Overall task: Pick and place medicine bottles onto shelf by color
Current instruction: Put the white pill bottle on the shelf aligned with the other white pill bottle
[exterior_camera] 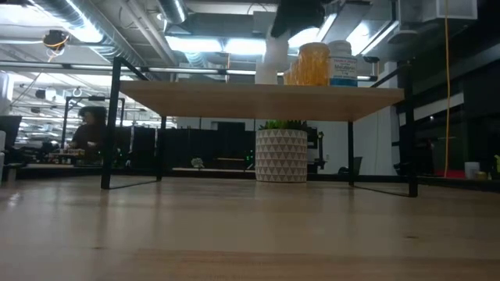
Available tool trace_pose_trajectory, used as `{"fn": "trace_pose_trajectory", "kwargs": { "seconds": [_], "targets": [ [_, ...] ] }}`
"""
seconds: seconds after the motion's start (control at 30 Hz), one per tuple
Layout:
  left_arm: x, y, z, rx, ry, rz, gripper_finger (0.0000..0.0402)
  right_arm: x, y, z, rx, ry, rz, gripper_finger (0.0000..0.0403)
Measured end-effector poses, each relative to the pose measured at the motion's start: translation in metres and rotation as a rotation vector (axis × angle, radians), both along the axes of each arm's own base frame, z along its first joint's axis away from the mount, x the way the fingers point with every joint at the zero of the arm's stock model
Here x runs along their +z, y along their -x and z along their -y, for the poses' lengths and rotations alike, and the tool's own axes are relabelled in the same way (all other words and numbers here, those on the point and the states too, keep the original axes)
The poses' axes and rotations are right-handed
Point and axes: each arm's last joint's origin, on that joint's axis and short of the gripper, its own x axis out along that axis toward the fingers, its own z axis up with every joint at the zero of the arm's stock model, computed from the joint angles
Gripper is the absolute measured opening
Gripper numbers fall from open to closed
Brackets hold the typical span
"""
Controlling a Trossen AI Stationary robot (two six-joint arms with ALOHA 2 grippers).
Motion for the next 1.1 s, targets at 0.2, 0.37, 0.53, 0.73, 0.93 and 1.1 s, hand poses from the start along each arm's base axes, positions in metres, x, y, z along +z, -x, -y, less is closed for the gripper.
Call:
{"fn": "trace_pose_trajectory", "kwargs": {
  "seconds": [0.2, 0.37, 0.53, 0.73, 0.93, 1.1],
  "targets": [
    [0.0, 0.0, 0.0, 0.0, 0.0, 0.0, 0.0237, 0.0, -0.001, 0.011, -0.025, -0.026, -0.005, 0.0147],
    [0.0, 0.0, 0.0, 0.0, 0.0, 0.0, 0.0238, -0.012, -0.008, 0.015, -0.022, -0.051, -0.052, 0.0147],
    [0.0, 0.0, 0.0, 0.001, 0.001, 0.001, 0.0237, -0.014, -0.013, 0.014, -0.014, -0.042, -0.028, 0.0147],
    [0.0, 0.0, 0.0, 0.001, 0.002, 0.002, 0.0237, -0.016, -0.013, 0.016, -0.025, -0.007, -0.044, 0.0147],
    [0.0, 0.0, 0.0, 0.0, 0.002, 0.002, 0.0238, -0.015, -0.014, 0.015, -0.01, 0.001, -0.035, 0.0168],
    [0.0, 0.0, 0.0, 0.0, 0.002, 0.002, 0.0238, -0.015, -0.014, 0.017, -0.018, 0.0, -0.031, 0.0197]
  ]
}}
